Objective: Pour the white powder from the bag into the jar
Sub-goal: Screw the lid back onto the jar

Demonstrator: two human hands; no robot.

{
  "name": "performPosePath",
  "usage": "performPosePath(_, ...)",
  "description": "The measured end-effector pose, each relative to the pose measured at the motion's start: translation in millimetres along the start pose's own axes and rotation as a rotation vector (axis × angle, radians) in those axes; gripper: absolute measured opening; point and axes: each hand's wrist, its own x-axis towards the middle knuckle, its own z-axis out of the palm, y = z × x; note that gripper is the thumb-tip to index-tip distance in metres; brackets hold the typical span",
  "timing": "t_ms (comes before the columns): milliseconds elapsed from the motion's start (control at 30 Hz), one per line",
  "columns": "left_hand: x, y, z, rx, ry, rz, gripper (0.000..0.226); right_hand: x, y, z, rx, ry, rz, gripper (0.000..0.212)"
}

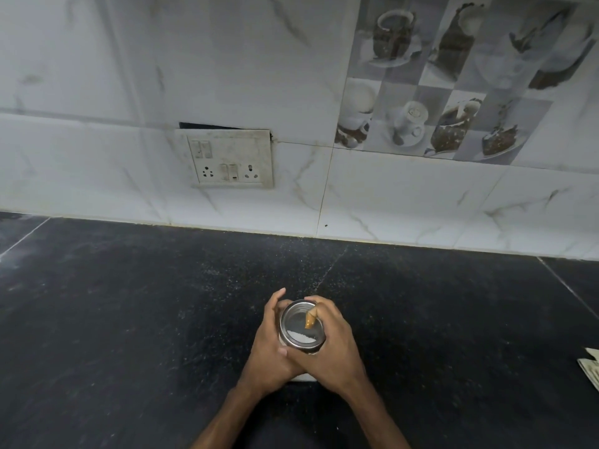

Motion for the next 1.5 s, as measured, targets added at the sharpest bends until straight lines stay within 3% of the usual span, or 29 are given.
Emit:
performPosePath(167,-3.1,-1.0,4.8,0.005,0.069,0.011,0.116,1.8,0.6,-5.2,-0.046,-0.075,0.015,0.055)
performPosePath(333,-2.6,-4.9,4.0,0.014,0.062,-0.002,0.122,-2.5,-1.4,-14.1,-0.096,-0.101,0.014,0.039)
performPosePath(500,-1.1,-5.2,5.4,0.001,0.066,-0.006,0.119,-3.9,-15.7,-18.8,-0.394,-0.076,0.036,0.062)
performPosePath(667,-0.8,-4.0,5.5,-0.02,0.057,-0.05,0.121,10.6,-24.0,-34.7,-0.343,-0.271,0.069,0.071)
performPosePath(767,-1.7,-4.4,6.0,-0.013,0.058,-0.058,0.118,17.8,-33.6,-31.2,-0.379,-0.208,0.095,0.06)
performPosePath(900,-1.7,-1.5,5.7,-0.016,0.053,-0.056,0.116,14.9,-31.5,-27.9,-0.426,-0.261,0.141,0.09)
performPosePath(1000,-0.3,0.2,6.6,-0.022,0.061,-0.051,0.113,15.3,-33.4,-29.7,-0.408,-0.368,0.067,0.093)
performPosePath(1167,-2.0,-2.1,5.6,-0.005,0.062,-0.06,0.112,16.4,-36.7,-20.2,-0.495,-0.182,0.128,0.089)
performPosePath(1267,-1.2,2.0,5.5,-0.004,0.06,-0.065,0.111,14.4,-32.7,-21.1,-0.434,-0.236,0.128,0.096)
performPosePath(1333,-0.2,3.4,6.1,-0.006,0.069,-0.06,0.111,14.3,-32.0,-23.6,-0.377,-0.269,0.083,0.09)
performPosePath(1433,-0.7,1.4,6.7,0.0,0.072,-0.054,0.11,12.7,-33.3,-20.6,-0.409,-0.169,0.071,0.083)
performPosePath(1500,-1.4,-0.4,6.3,0.022,0.068,-0.057,0.11,11.6,-35.4,-16.9,-0.44,-0.101,0.146,0.089)
